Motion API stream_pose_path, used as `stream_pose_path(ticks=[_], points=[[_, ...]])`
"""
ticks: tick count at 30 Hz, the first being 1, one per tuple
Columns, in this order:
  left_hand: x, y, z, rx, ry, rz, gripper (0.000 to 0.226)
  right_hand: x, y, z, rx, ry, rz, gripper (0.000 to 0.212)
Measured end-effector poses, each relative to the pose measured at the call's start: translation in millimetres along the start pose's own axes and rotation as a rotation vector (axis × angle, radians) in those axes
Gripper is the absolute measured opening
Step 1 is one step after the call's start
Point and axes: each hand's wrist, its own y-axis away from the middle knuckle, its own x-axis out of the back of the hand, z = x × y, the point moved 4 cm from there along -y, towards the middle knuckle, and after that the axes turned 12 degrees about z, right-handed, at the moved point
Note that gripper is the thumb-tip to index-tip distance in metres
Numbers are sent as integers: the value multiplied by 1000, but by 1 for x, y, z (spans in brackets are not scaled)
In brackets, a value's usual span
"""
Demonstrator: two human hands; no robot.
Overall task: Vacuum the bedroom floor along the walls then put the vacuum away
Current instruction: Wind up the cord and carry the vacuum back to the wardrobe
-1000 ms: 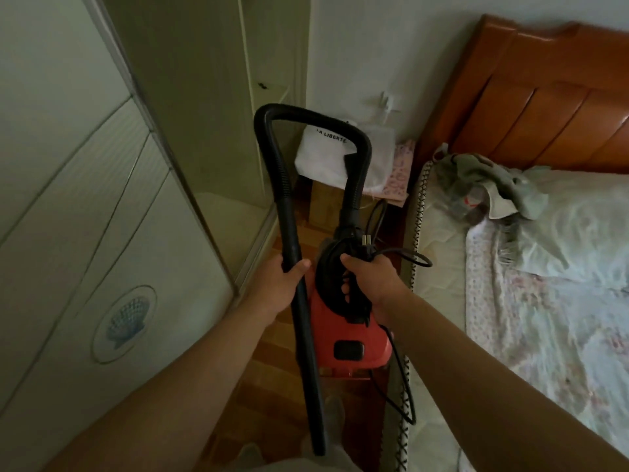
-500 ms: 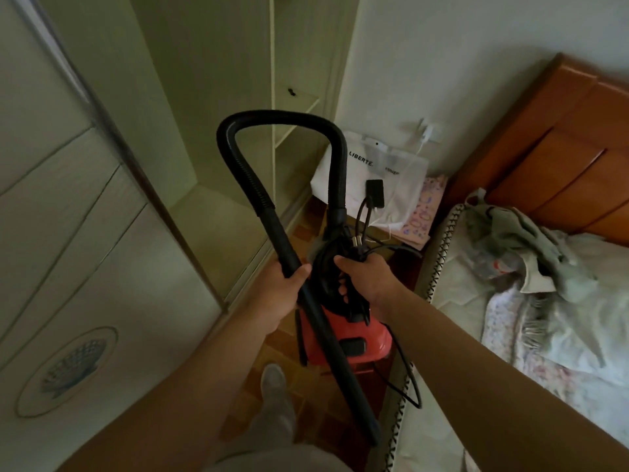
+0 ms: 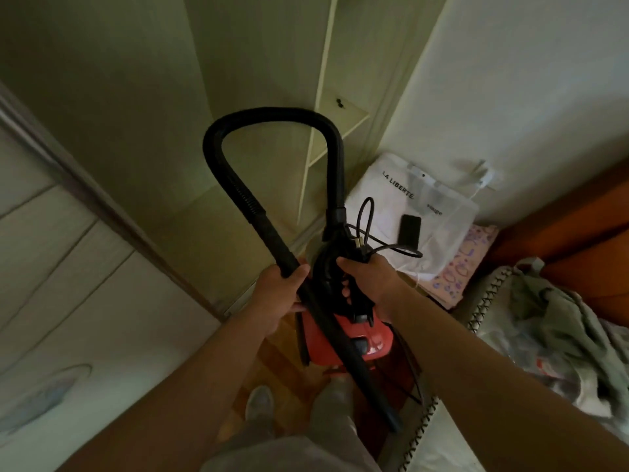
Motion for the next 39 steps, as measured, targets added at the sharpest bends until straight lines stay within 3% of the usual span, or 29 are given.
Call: stream_pose_path(ticks=[12, 21, 31, 39], points=[[-31, -70, 27, 91, 283, 322, 24, -35, -133, -64, 53, 148, -331, 19], [-3, -133, 33, 210, 467, 471, 27, -102, -199, -106, 72, 302, -395, 17], [24, -194, 52, 181, 555, 570, 27, -177, -249, -150, 68, 352, -492, 20], [39, -235, 37, 181, 646, 693, 43, -228, -288, -157, 137, 345, -591, 21]])
